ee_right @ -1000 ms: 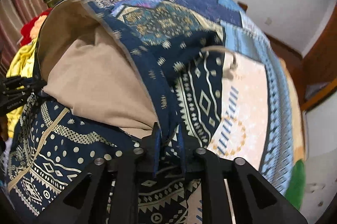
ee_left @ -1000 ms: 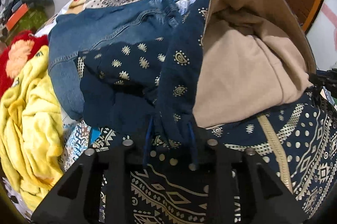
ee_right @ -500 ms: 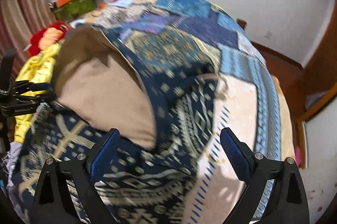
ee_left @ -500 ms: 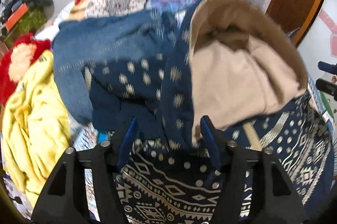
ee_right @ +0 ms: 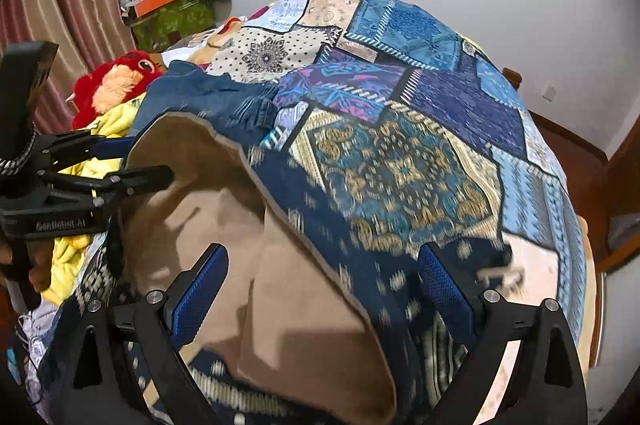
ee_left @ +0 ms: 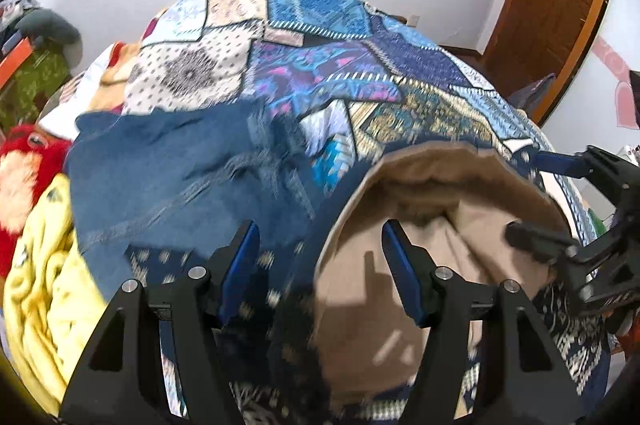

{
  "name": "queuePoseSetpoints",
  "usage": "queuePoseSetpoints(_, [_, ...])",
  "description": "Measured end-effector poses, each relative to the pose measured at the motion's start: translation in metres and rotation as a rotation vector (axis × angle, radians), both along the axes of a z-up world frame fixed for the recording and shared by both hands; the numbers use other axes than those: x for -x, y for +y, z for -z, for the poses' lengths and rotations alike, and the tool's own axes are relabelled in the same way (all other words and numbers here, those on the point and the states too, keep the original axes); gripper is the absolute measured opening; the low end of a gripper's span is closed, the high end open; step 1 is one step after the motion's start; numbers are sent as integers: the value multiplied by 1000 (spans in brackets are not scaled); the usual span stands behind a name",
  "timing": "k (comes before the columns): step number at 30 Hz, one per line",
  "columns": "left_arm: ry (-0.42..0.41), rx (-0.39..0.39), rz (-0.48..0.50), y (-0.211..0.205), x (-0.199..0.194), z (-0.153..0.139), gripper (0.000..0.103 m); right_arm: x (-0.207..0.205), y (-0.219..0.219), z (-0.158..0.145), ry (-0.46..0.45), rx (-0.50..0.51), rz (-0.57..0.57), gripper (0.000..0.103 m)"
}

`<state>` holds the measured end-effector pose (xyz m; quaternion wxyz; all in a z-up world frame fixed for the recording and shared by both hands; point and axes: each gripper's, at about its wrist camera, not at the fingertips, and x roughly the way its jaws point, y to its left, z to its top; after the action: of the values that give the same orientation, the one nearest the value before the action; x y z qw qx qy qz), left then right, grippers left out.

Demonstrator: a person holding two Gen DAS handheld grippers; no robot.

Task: Fold large clothes
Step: 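Lift the hood with both tools and fold it toward the hem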

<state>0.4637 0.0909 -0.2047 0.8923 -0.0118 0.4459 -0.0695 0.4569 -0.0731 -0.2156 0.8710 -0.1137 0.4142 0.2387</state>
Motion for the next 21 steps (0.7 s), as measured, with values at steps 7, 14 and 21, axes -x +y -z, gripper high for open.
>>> queuePoseSetpoints(7, [-60, -30, 64, -24, -14, -6, 12, -15, 11, 2, -11, -28, -29, 28])
queuePoseSetpoints(14, [-107, -13, 121, -37, 20, -30, 7, 17, 0, -20, -8, -132, -68, 12])
queuePoseSetpoints(21, [-150, 22, 139, -29, 90, -64, 7, 85, -13, -50, -31, -168, -133, 12])
